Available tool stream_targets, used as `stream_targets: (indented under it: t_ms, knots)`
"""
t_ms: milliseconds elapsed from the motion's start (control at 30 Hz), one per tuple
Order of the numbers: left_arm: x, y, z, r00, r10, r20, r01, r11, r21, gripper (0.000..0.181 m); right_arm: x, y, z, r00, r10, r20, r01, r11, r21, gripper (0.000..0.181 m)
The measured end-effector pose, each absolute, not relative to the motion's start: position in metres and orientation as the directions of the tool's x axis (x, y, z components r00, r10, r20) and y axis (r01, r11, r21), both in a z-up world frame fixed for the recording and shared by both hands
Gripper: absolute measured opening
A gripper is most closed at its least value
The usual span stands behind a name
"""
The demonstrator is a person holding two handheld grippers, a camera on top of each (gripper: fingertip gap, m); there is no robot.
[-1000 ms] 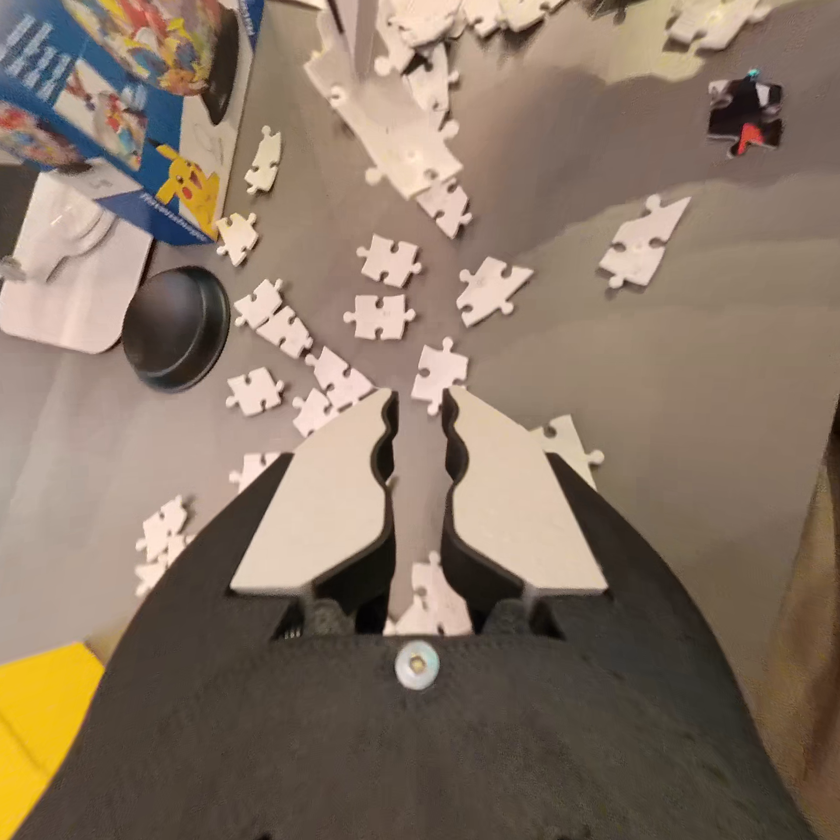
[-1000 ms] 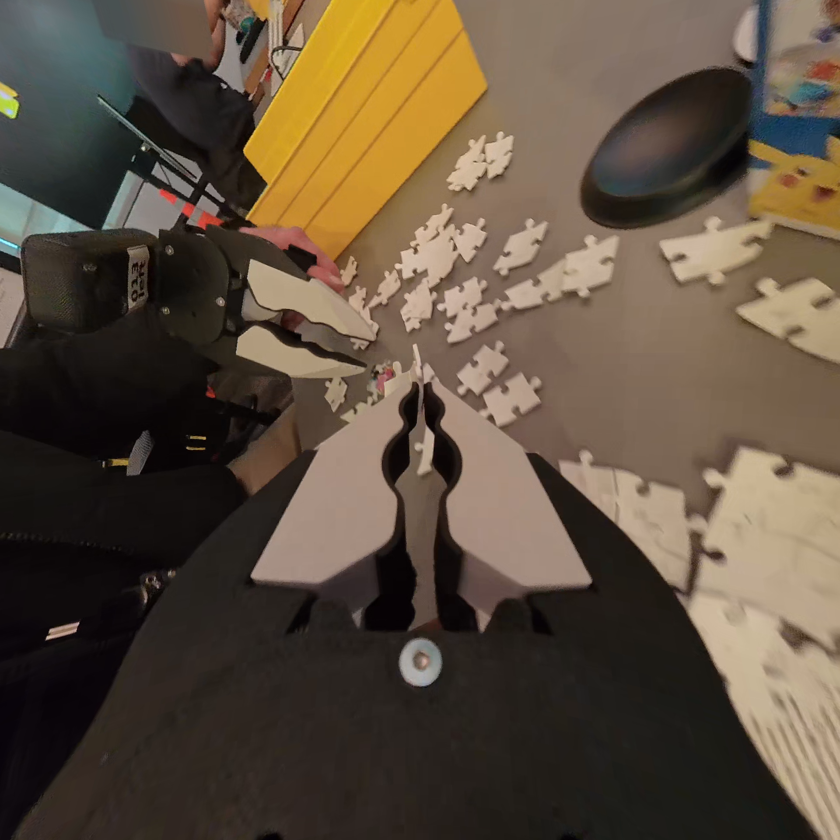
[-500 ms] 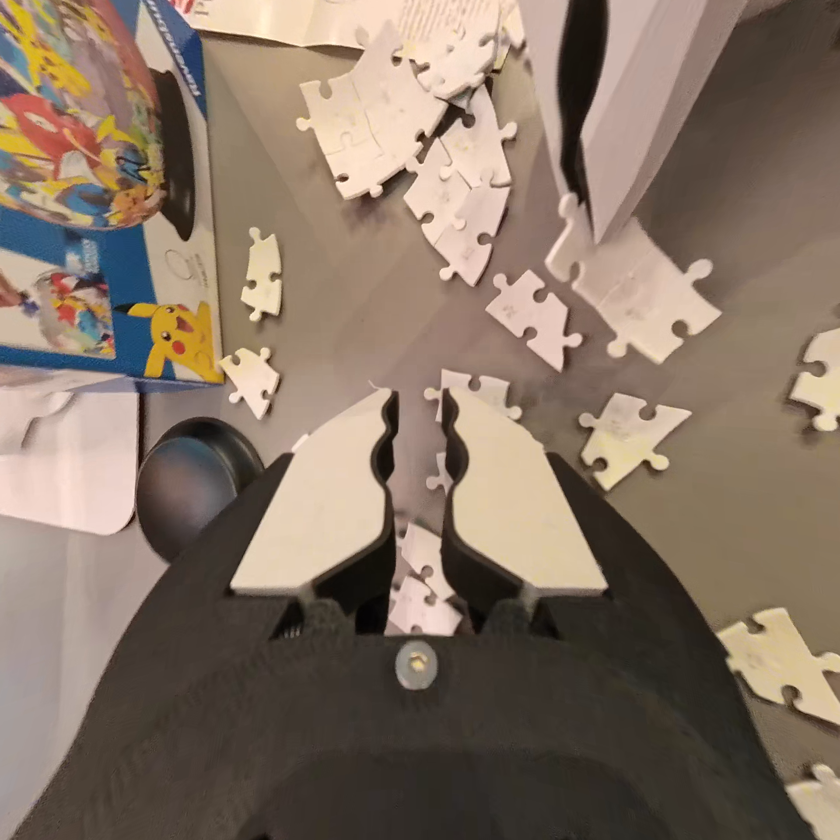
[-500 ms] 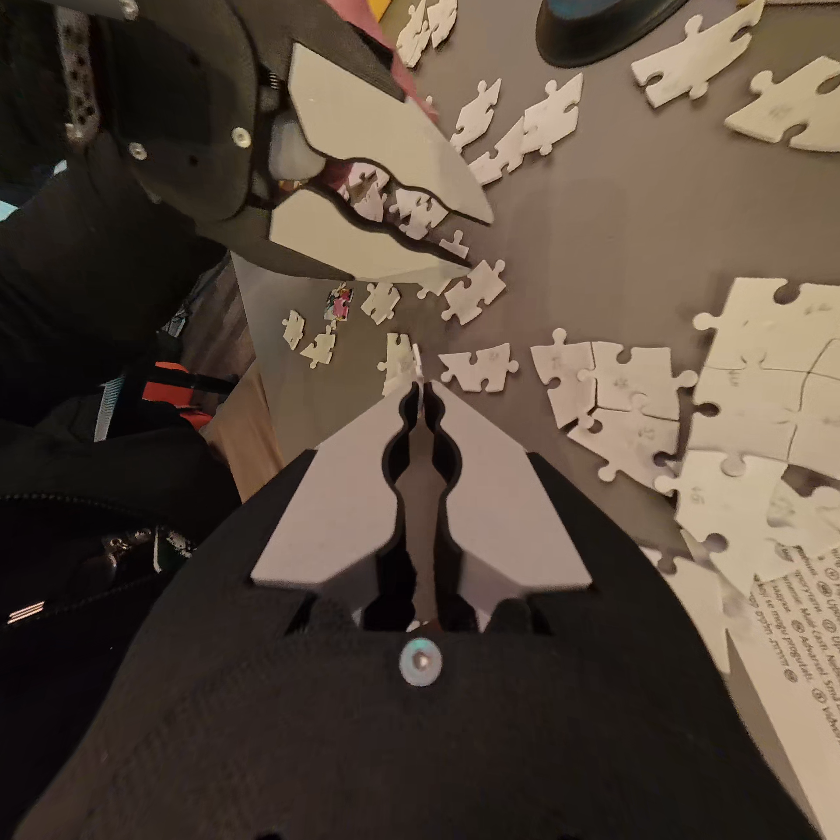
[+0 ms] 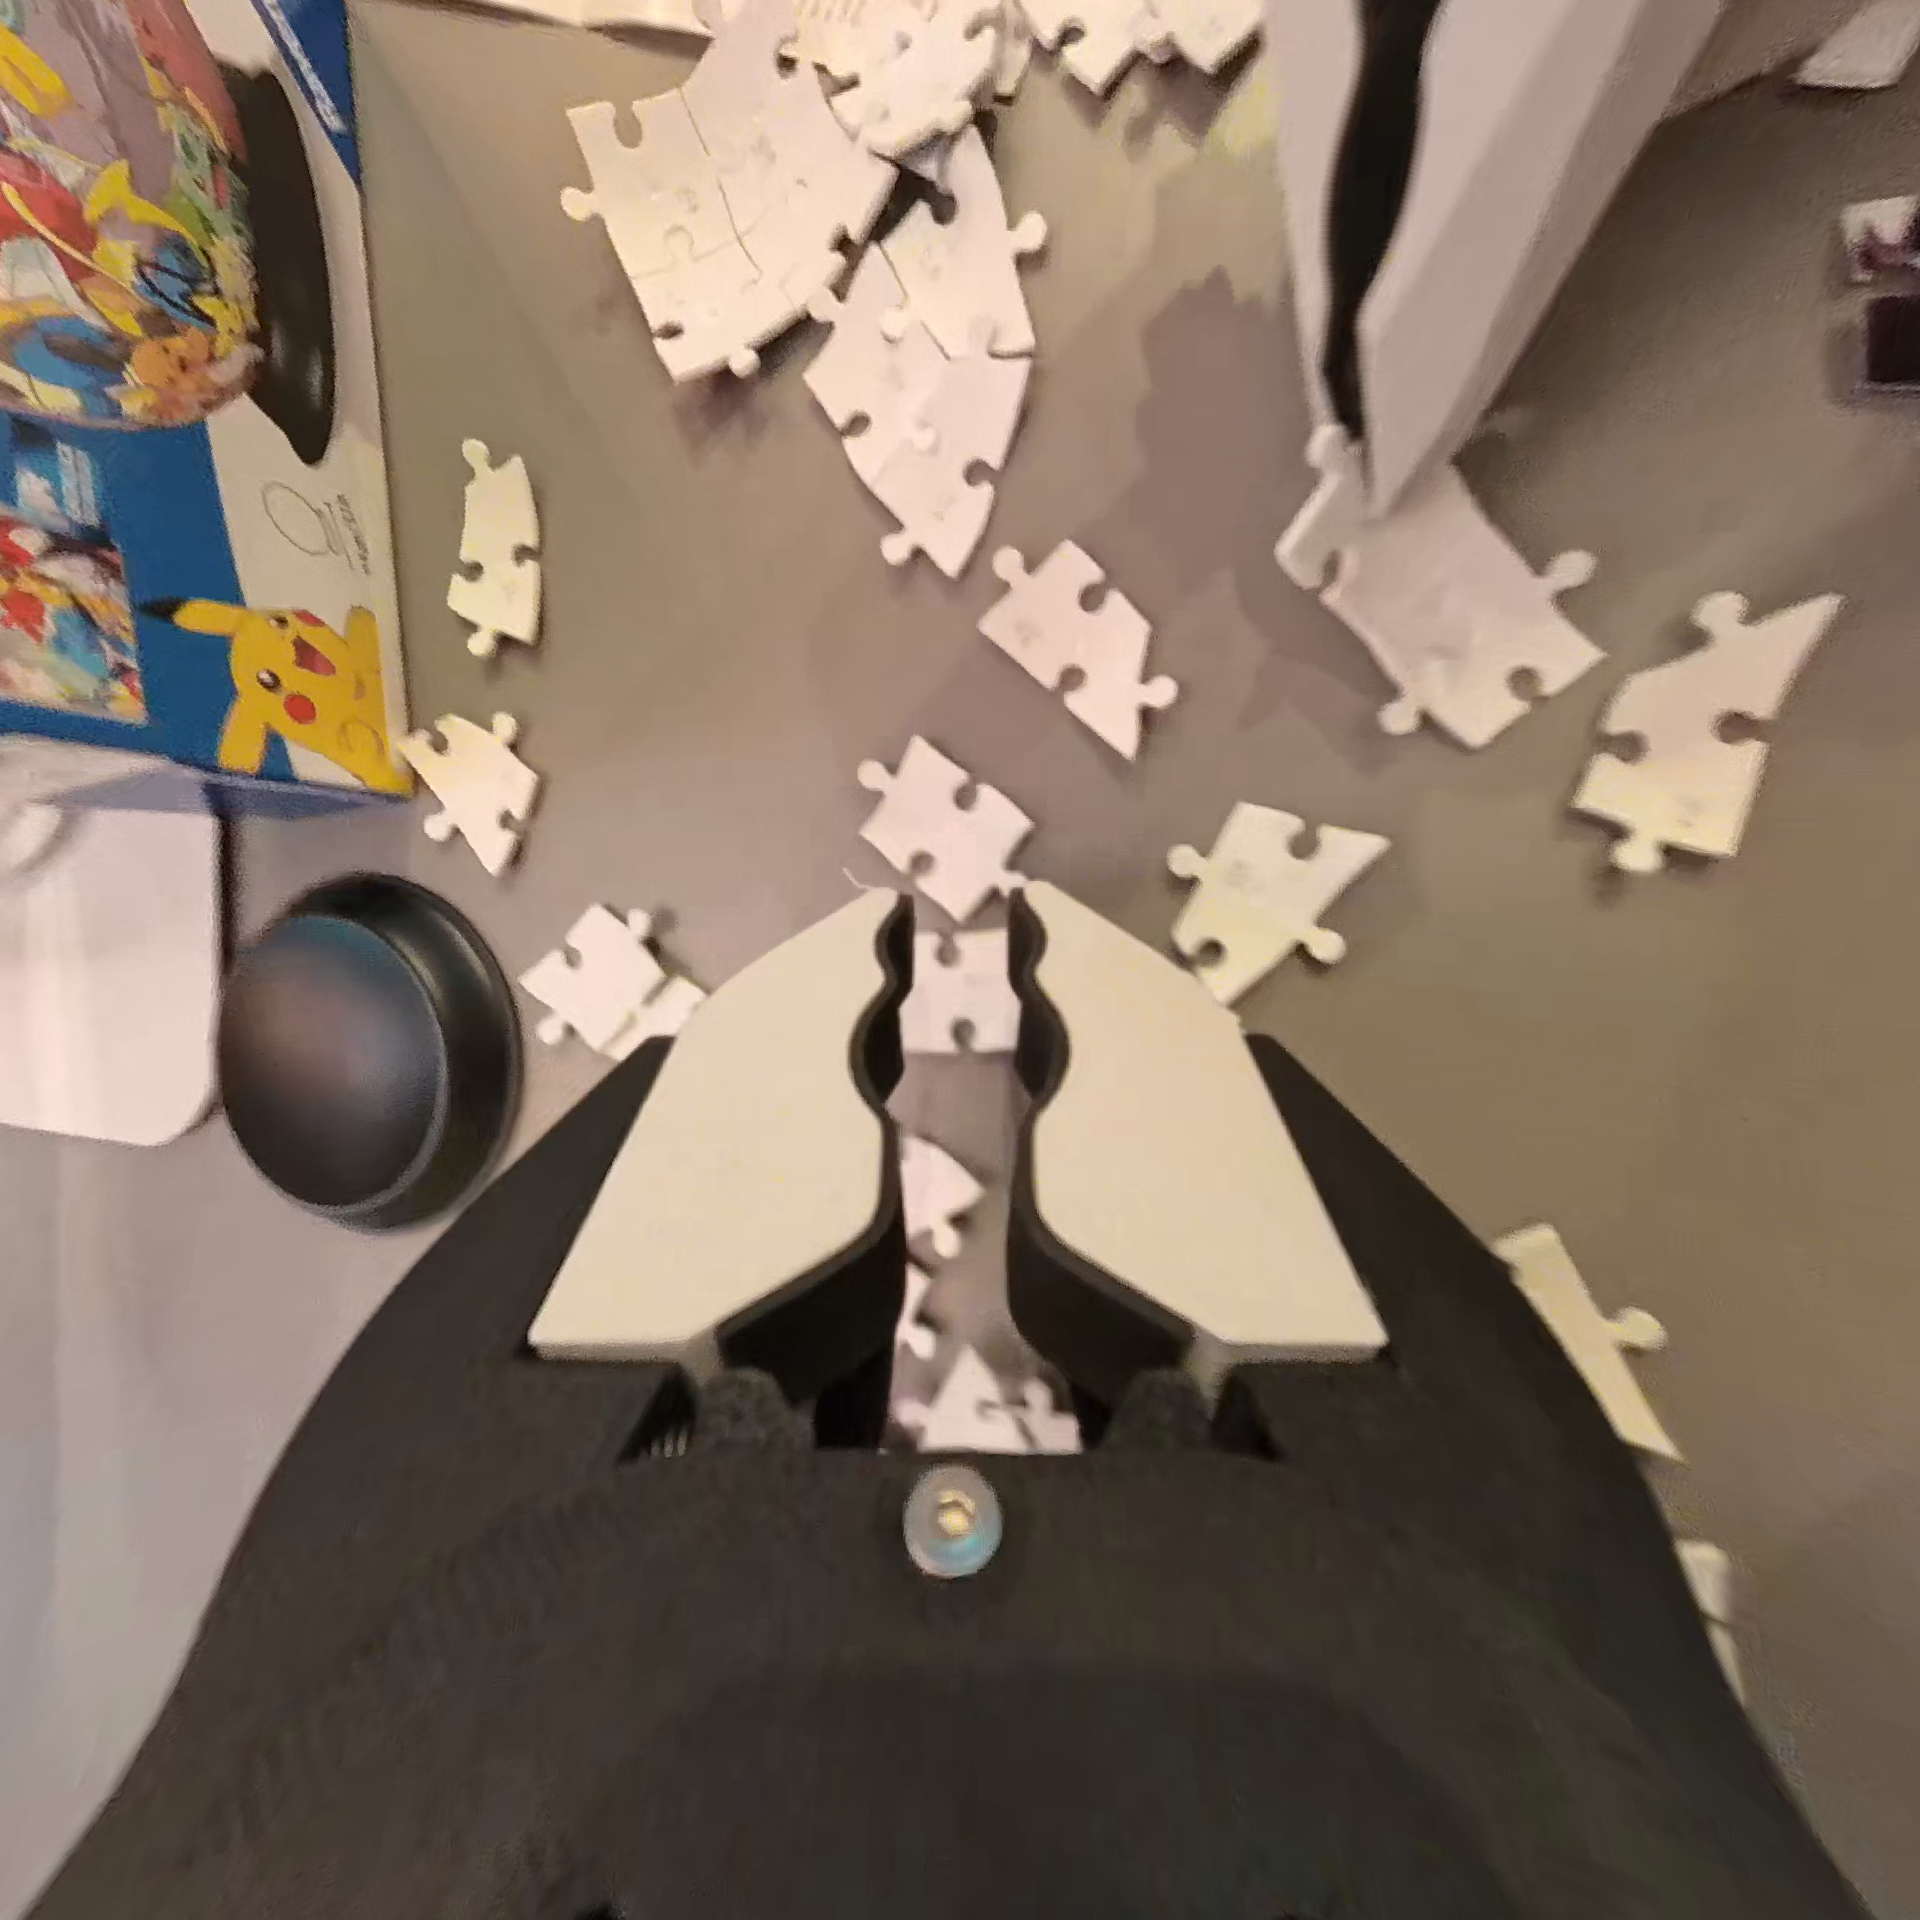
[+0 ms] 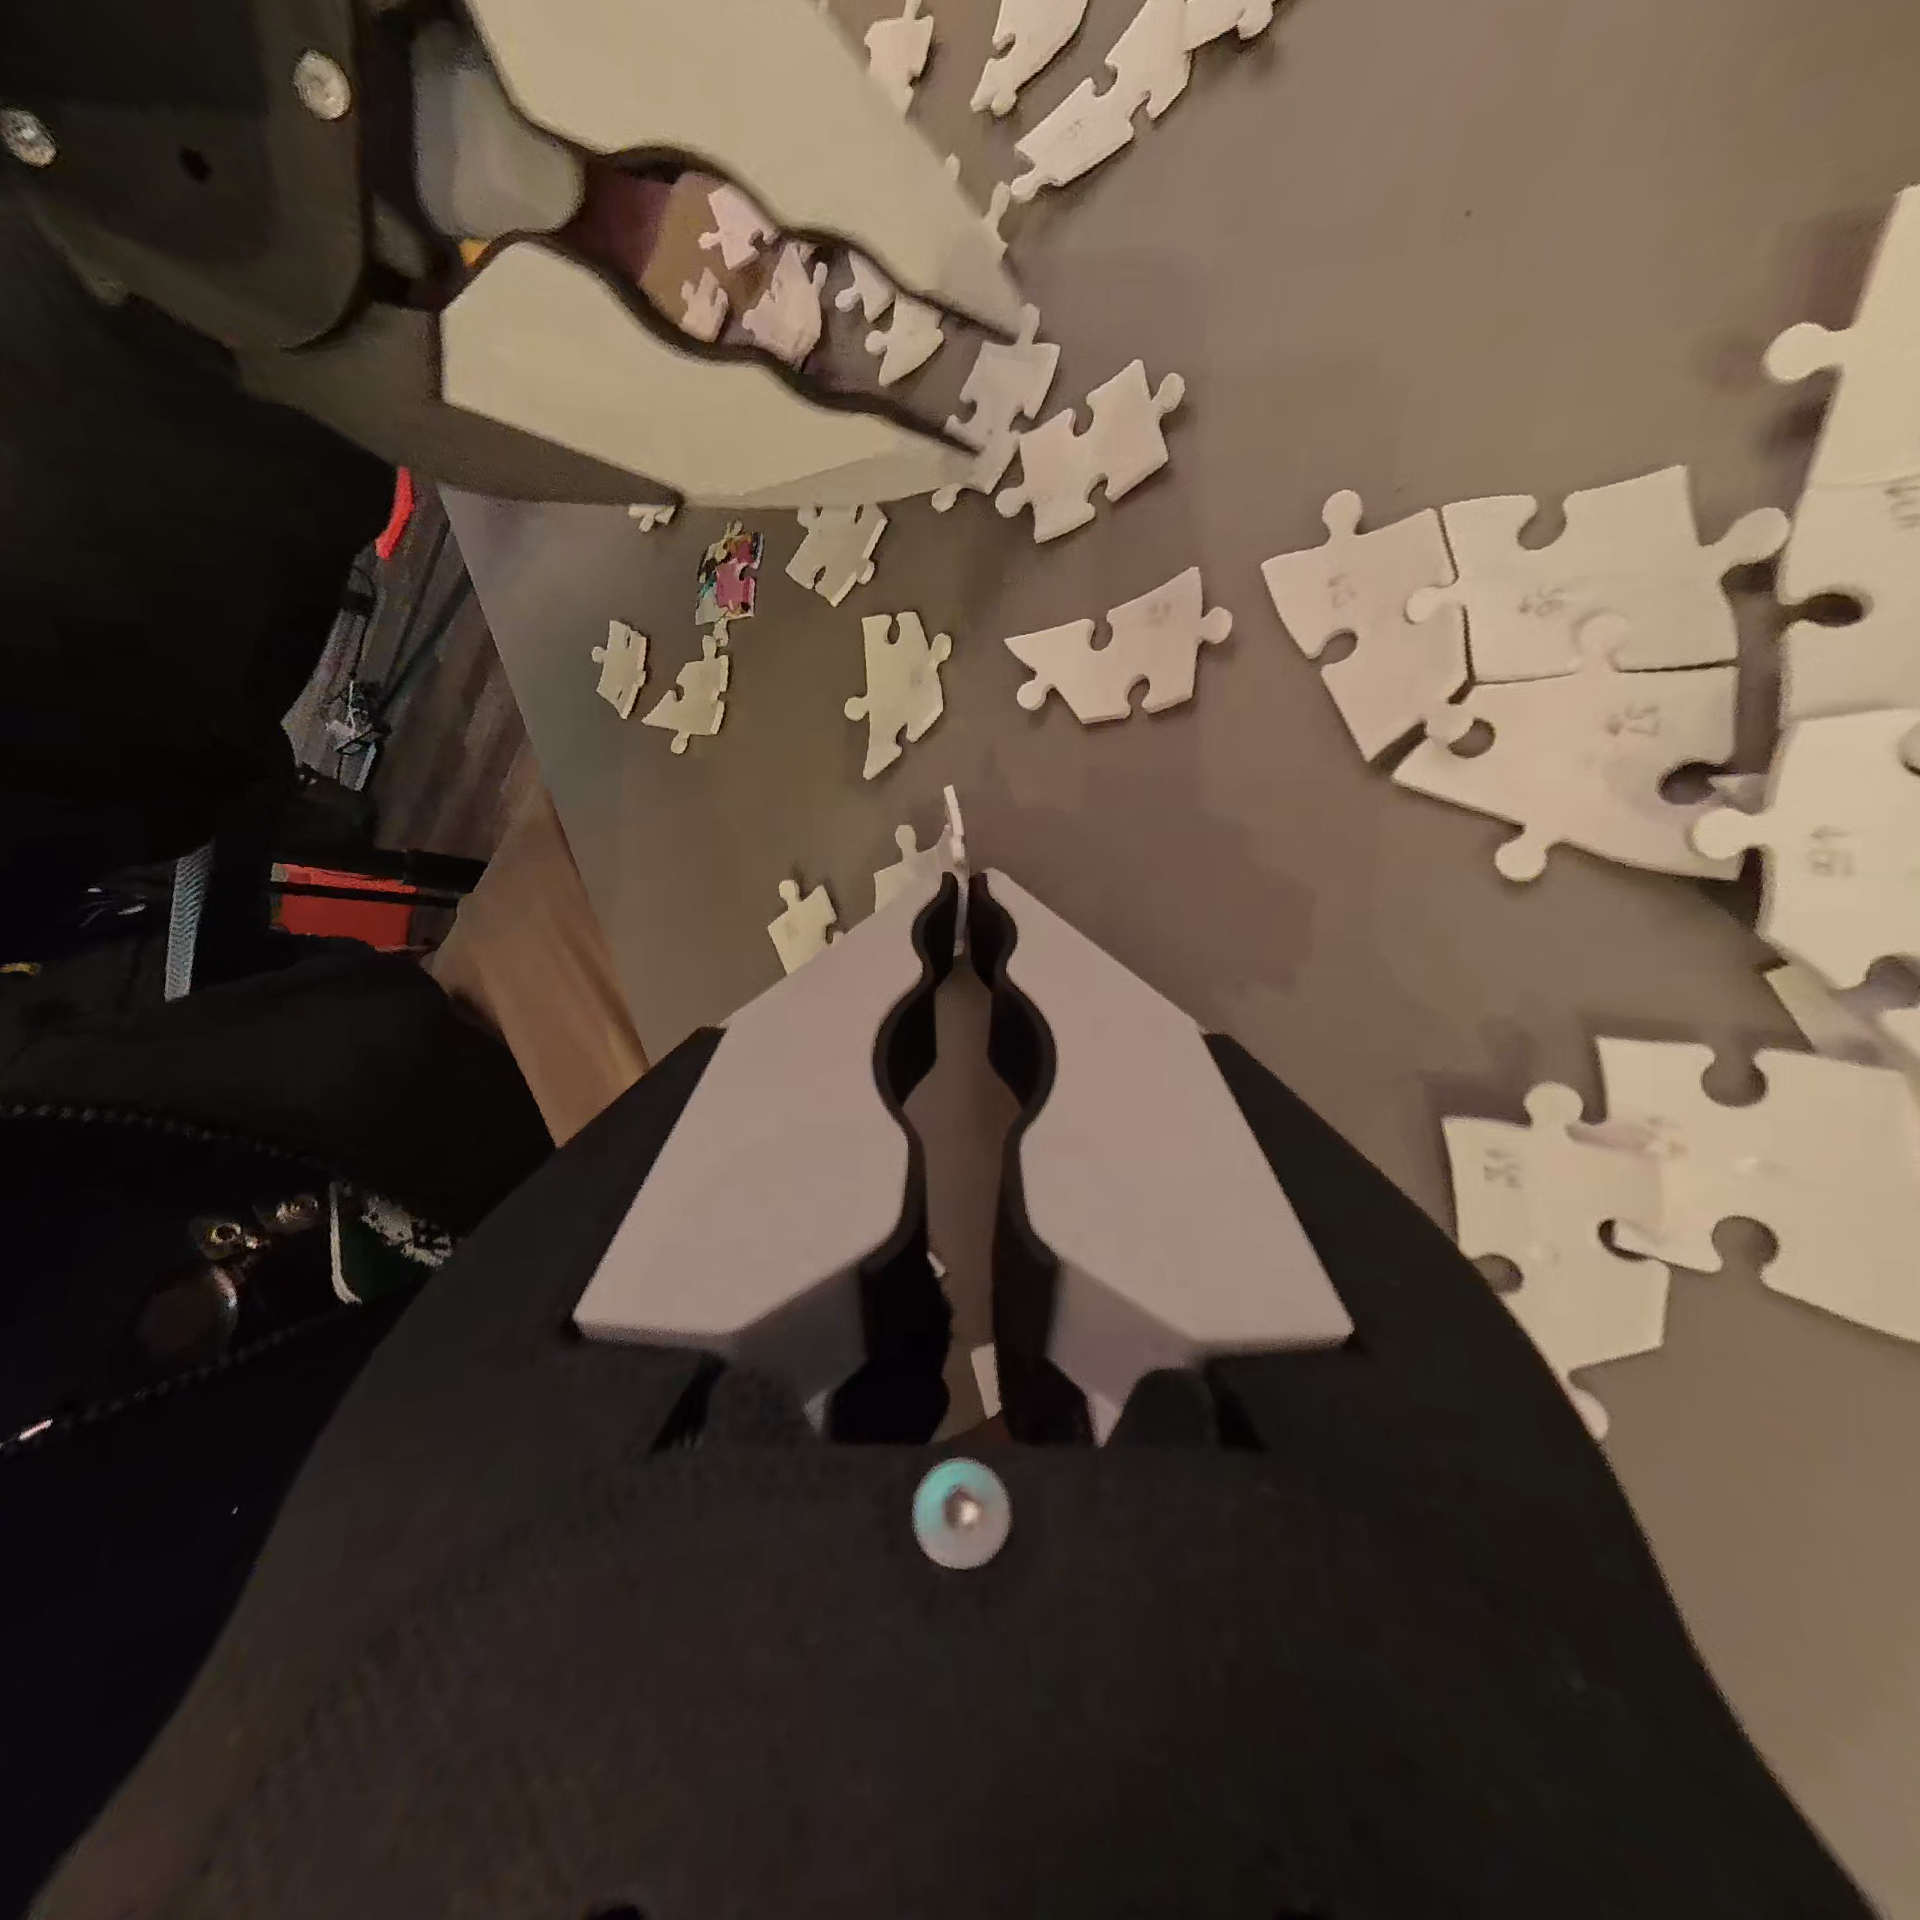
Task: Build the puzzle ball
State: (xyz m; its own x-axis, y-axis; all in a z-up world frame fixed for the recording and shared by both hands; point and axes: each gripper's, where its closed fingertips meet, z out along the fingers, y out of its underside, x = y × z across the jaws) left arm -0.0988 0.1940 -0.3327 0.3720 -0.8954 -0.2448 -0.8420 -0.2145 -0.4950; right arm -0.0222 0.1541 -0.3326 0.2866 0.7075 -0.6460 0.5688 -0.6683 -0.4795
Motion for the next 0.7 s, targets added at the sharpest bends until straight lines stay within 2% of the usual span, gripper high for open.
stream_targets:
  t_ms: [167,333,433,500,600,700]
  knots:
    - [-0.116,0.168,-0.348,0.387,-0.894,-0.226,-0.857,-0.258,-0.446,0.02,-0.031,0.152,-0.334,0.279,0.718,-0.638,0.58,-0.655,-0.484,0.001]
    - [-0.138,0.173,-0.349,0.493,-0.833,-0.252,-0.814,-0.339,-0.473,0.02,-0.032,0.15,-0.336,0.282,0.721,-0.633,0.583,-0.653,-0.484,0.001]
    - [-0.152,0.179,-0.349,0.521,-0.81,-0.27,-0.811,-0.37,-0.453,0.02,-0.032,0.151,-0.337,0.282,0.719,-0.635,0.58,-0.655,-0.484,0.001]
    - [-0.153,0.181,-0.347,0.512,-0.813,-0.278,-0.816,-0.36,-0.452,0.02,-0.032,0.151,-0.337,0.282,0.717,-0.638,0.578,-0.657,-0.484,0.001]
    - [-0.144,0.188,-0.338,0.507,-0.823,-0.256,-0.795,-0.332,-0.508,0.019,-0.032,0.151,-0.337,0.28,0.712,-0.644,0.575,-0.662,-0.481,0.002]
    - [-0.131,0.198,-0.334,0.459,-0.846,-0.271,-0.818,-0.283,-0.5,0.02,-0.032,0.152,-0.337,0.277,0.71,-0.647,0.573,-0.663,-0.482,0.001]
